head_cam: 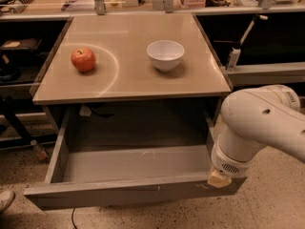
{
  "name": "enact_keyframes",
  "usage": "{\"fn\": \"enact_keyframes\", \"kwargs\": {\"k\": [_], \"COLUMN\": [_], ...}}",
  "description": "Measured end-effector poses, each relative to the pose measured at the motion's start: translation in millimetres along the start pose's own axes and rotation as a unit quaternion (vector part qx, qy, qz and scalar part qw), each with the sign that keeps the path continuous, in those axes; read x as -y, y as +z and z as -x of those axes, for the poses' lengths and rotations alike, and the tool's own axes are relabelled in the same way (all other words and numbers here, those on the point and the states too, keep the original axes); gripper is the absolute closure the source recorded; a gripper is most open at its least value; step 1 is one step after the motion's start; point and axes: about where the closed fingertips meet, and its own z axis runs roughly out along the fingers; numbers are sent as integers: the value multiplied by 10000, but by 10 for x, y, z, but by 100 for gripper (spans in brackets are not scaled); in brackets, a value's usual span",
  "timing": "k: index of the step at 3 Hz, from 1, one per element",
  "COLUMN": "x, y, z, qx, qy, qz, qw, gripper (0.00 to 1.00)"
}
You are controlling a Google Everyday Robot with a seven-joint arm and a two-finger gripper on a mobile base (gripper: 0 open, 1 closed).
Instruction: Close top drawer
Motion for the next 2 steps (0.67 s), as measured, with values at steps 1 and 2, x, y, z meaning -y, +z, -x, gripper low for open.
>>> {"fn": "enact_keyframes", "kwargs": {"k": [1, 2], "x": [30, 95], "y": [74, 87], "z": [1, 7], "qx": [-78, -121], "qy": [51, 118], "qz": [-9, -38], "qw": [10000, 9999], "gripper": [100, 100]}}
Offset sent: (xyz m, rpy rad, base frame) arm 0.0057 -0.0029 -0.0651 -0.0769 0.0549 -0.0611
